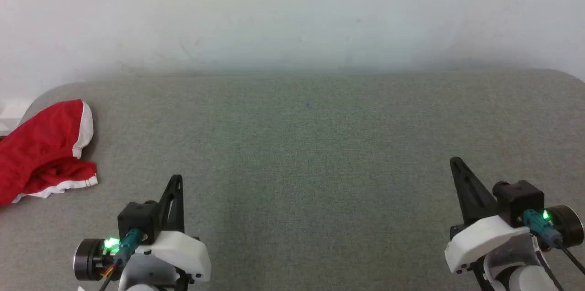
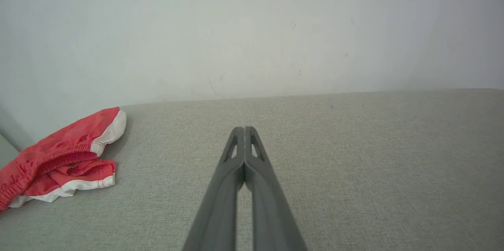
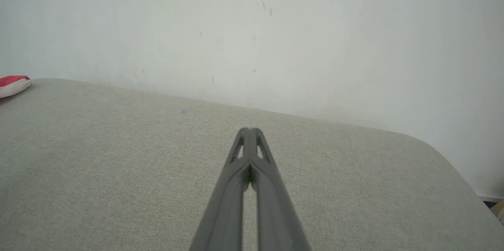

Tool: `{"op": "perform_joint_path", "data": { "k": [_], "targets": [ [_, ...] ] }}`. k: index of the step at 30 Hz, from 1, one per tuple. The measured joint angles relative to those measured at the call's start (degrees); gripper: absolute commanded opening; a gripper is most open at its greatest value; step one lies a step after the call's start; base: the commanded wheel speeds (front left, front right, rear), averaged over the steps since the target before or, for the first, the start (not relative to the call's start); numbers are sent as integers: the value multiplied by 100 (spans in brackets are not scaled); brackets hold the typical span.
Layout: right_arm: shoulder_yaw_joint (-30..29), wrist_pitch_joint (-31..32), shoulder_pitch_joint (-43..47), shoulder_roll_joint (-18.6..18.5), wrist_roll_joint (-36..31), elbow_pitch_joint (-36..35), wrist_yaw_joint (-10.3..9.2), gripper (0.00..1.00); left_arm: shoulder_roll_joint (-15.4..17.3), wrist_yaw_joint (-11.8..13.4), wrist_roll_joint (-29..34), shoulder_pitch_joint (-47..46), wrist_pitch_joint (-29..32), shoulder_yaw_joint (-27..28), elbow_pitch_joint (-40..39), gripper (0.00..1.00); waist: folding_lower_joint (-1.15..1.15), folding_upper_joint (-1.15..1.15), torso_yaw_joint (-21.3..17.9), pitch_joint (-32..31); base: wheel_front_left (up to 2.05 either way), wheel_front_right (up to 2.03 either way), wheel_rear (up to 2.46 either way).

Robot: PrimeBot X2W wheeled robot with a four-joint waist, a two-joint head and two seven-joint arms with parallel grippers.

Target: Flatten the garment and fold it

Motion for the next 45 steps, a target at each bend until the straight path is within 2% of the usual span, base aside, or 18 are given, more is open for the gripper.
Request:
{"op": "perform_joint_path", "data": {
  "k": [38, 39, 45],
  "targets": [
    [0, 0, 0, 0, 0, 0, 0, 0, 0, 0, 0, 0, 0, 0, 0, 0, 0, 0, 0, 0, 0, 0, 0],
    [0, 0, -1, 0, 0, 1, 0, 100, 0, 2, -1, 1, 0, -1, 1, 100, 0, 0, 0, 0, 0, 0, 0],
    [0, -1, -1, -3, 0, 11, 1, 100, 0, 4, -1, 2, 0, -8, 11, 100, 0, 0, -1, -2, 0, 0, 0]
  ]
}}
